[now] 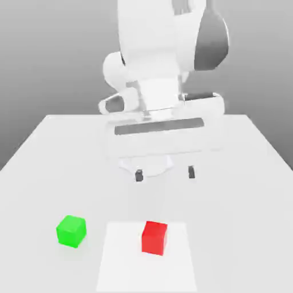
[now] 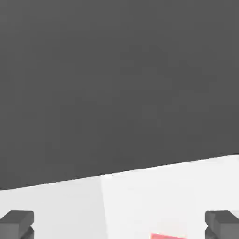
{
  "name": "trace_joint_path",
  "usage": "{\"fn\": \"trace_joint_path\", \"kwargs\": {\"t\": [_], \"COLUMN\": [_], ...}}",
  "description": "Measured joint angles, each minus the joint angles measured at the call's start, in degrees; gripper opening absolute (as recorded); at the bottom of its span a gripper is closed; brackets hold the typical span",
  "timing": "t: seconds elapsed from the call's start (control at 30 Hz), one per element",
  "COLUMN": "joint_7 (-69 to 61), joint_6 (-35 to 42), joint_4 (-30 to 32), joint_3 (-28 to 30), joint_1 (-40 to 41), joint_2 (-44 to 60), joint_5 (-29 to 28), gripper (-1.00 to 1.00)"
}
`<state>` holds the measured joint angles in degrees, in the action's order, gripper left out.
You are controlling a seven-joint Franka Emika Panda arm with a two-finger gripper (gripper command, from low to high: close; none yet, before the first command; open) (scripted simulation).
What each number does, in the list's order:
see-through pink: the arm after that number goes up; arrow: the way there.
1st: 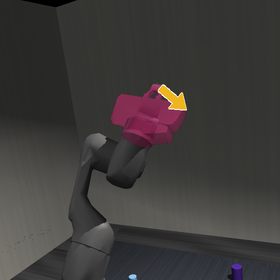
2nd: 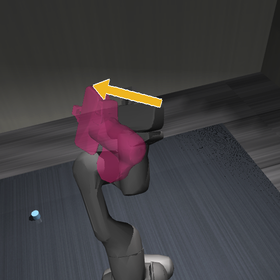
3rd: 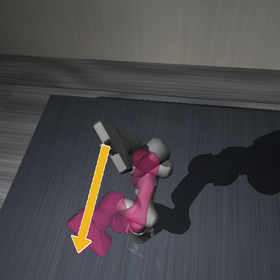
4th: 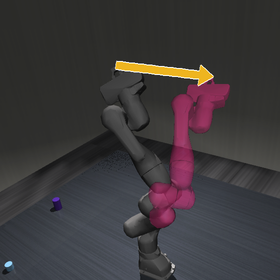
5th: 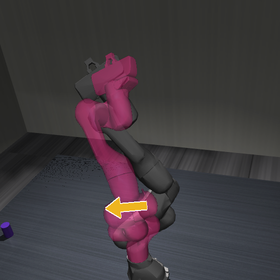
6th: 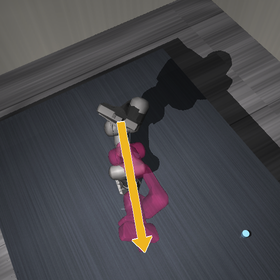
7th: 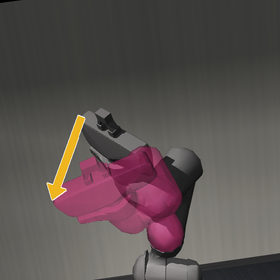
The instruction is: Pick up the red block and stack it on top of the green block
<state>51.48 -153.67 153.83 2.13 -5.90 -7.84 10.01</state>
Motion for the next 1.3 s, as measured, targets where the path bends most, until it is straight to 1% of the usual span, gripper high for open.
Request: {"fn": "trace_joint_path", "kwargs": {"t": [0.07,0.1,0.17,0.27,0.5,0.53,0.77,1.13,1.17,1.2,1.23,1.3], "joint_7": [3.87,6.39,9.37,10.14,9.47,9.36,9.61,10.43,9.02,7.07,5.32,0.72], "joint_6": [-2.80,-4.16,-6.47,-9.53,-17.21,-18.02,-18.08,-7.07,-6.10,-5.10,-4.34,-2.45], "joint_4": [2.64,3.95,5.10,4.84,3.81,3.74,3.73,5.57,5.58,5.50,5.47,5.16], "joint_3": [-0.43,-0.33,-0.06,-0.01,-0.88,-1.09,-1.20,-1.00,-0.68,1.16,3.13,7.08], "joint_1": [0.44,0.77,1.07,0.92,1.51,1.67,1.83,1.93,2.04,1.15,2.65,9.82], "joint_2": [3.78,5.51,8.31,11.86,20.88,21.85,21.89,9.01,8.02,7.09,6.33,4.70], "joint_5": [-3.32,-5.83,-8.97,-9.90,-8.84,-8.62,-8.92,-10.09,-10.09,-10.11,-10.29,-11.06], "gripper": [0.00,0.00,0.00,0.00,0.00,-1.00,-1.00,-1.00,-1.00,-1.00,-1.00,-1.00]}}
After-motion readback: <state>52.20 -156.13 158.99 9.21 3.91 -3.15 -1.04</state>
